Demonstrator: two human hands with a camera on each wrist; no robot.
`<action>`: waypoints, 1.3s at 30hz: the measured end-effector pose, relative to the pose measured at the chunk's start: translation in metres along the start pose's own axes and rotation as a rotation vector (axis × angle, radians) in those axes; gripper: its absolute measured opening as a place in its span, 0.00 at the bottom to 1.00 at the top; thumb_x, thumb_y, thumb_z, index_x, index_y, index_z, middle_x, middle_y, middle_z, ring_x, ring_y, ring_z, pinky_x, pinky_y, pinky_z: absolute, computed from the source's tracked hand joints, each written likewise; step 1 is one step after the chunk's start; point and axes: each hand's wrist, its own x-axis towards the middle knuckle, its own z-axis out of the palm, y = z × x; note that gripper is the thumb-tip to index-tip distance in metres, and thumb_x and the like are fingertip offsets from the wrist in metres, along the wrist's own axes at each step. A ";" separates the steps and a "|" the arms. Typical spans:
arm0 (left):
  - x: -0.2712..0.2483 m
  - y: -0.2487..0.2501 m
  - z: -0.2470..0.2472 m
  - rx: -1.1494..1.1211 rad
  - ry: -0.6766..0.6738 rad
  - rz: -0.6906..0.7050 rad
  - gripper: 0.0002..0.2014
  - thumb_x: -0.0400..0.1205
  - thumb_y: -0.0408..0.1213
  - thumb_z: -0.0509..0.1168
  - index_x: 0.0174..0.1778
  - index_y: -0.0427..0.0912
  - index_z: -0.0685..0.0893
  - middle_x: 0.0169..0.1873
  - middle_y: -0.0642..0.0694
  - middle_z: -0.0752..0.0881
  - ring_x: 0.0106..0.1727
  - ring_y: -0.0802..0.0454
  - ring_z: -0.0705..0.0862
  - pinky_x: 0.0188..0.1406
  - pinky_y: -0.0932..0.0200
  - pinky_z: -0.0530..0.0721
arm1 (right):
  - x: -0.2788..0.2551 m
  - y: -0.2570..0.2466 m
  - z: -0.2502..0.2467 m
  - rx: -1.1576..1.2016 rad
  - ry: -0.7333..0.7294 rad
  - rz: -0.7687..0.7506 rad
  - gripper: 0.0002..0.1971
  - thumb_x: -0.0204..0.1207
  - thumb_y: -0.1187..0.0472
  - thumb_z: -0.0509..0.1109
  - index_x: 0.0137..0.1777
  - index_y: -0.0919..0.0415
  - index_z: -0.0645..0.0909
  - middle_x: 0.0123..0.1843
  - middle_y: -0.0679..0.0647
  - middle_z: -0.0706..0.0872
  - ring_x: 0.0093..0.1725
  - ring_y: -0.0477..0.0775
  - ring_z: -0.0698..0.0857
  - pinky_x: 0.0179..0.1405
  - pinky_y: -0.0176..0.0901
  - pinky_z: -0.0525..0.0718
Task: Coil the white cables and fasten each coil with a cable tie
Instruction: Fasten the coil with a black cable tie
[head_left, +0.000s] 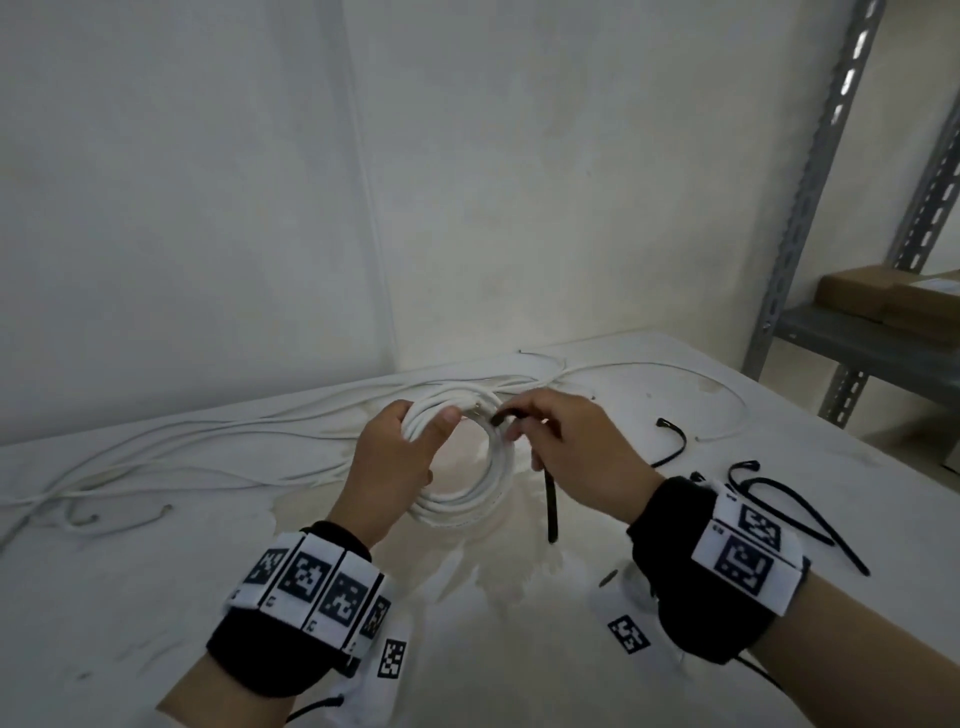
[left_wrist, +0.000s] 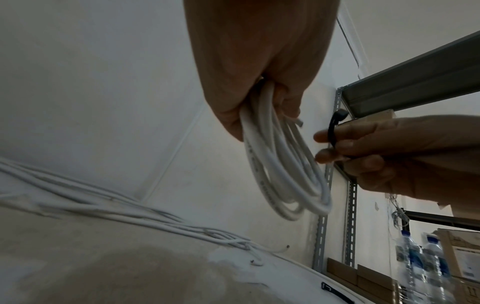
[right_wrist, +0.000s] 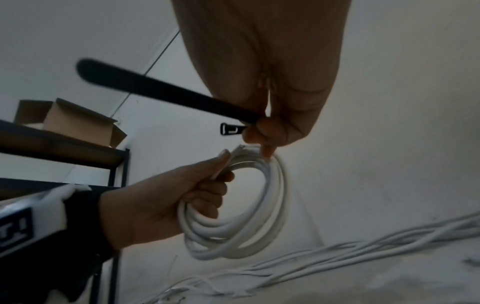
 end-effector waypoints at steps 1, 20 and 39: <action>0.000 -0.002 -0.004 0.005 0.027 0.006 0.10 0.79 0.44 0.67 0.35 0.43 0.78 0.27 0.49 0.75 0.26 0.53 0.73 0.16 0.71 0.72 | 0.000 -0.003 0.007 0.002 -0.010 -0.009 0.14 0.80 0.71 0.58 0.56 0.61 0.84 0.44 0.50 0.79 0.26 0.40 0.79 0.28 0.21 0.74; 0.004 -0.018 -0.030 -0.024 0.203 0.027 0.09 0.78 0.47 0.68 0.36 0.49 0.79 0.27 0.53 0.77 0.26 0.59 0.75 0.30 0.59 0.77 | 0.010 -0.016 0.060 0.153 0.020 0.254 0.05 0.73 0.70 0.67 0.45 0.61 0.80 0.30 0.54 0.81 0.18 0.40 0.80 0.25 0.32 0.80; -0.014 -0.012 -0.008 -0.093 0.068 0.060 0.18 0.87 0.45 0.51 0.36 0.37 0.71 0.23 0.50 0.66 0.24 0.55 0.65 0.26 0.56 0.67 | 0.013 -0.027 0.073 0.544 0.305 0.240 0.16 0.72 0.74 0.69 0.31 0.59 0.67 0.35 0.66 0.82 0.25 0.57 0.86 0.26 0.43 0.80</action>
